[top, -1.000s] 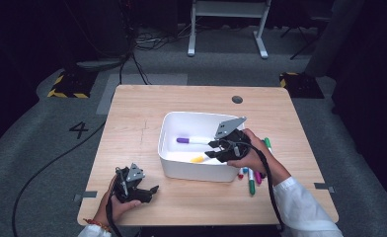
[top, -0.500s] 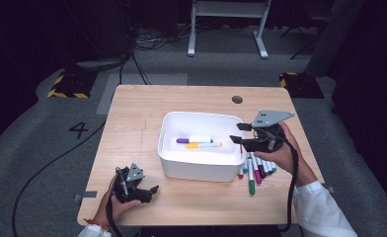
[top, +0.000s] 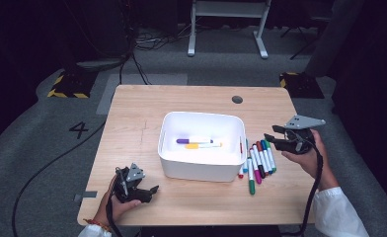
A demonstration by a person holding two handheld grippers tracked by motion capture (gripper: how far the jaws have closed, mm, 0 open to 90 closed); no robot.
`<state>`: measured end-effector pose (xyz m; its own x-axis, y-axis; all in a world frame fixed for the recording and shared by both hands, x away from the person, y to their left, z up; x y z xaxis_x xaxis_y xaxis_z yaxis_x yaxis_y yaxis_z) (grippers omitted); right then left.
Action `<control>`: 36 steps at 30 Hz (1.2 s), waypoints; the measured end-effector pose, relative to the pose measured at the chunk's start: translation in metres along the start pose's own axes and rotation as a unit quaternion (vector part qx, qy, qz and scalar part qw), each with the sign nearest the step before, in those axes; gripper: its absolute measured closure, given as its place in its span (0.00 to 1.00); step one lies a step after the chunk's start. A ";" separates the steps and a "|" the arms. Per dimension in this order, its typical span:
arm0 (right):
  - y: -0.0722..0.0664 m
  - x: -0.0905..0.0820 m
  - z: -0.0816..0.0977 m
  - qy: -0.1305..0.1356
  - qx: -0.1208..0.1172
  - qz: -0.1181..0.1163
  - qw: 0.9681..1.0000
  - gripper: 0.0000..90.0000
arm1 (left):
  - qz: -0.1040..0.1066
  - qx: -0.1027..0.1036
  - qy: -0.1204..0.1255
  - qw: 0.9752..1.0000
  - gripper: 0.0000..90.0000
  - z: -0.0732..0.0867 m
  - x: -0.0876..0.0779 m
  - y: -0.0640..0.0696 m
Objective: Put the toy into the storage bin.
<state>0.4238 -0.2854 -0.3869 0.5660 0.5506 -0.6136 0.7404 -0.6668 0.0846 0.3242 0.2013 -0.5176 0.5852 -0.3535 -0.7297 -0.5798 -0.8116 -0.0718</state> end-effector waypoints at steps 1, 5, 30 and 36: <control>0.008 0.008 0.014 -0.012 0.017 0.006 1.000 0.60 | 0.001 0.000 0.000 1.000 0.16 0.000 0.000 0.000; 0.020 0.026 0.038 -0.040 0.039 0.020 0.998 0.60 | 0.000 0.000 0.000 1.000 0.16 0.000 0.000 0.000; 0.045 0.070 0.078 -0.080 0.107 0.033 0.991 0.66 | 0.000 0.000 0.000 1.000 0.16 0.000 0.000 0.000; 0.053 0.072 0.087 -0.090 0.128 0.034 0.987 0.69 | 0.000 0.000 0.000 1.000 0.16 0.000 0.000 0.000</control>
<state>0.4720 -0.3244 -0.4946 0.5210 0.4165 -0.7451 0.5736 -0.8173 -0.0558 0.3242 0.2012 -0.5176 0.5854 -0.3535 -0.7297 -0.5797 -0.8117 -0.0718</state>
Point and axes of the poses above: each handheld gripper's, and its own axes: x roughly forward along the jaws, z roughly out of its underside, y roughly to its right, the point moved 2 cm from there along x, roughly forward along the jaws, and after that the axes turned 8 degrees about -z, right-handed, at the moved point
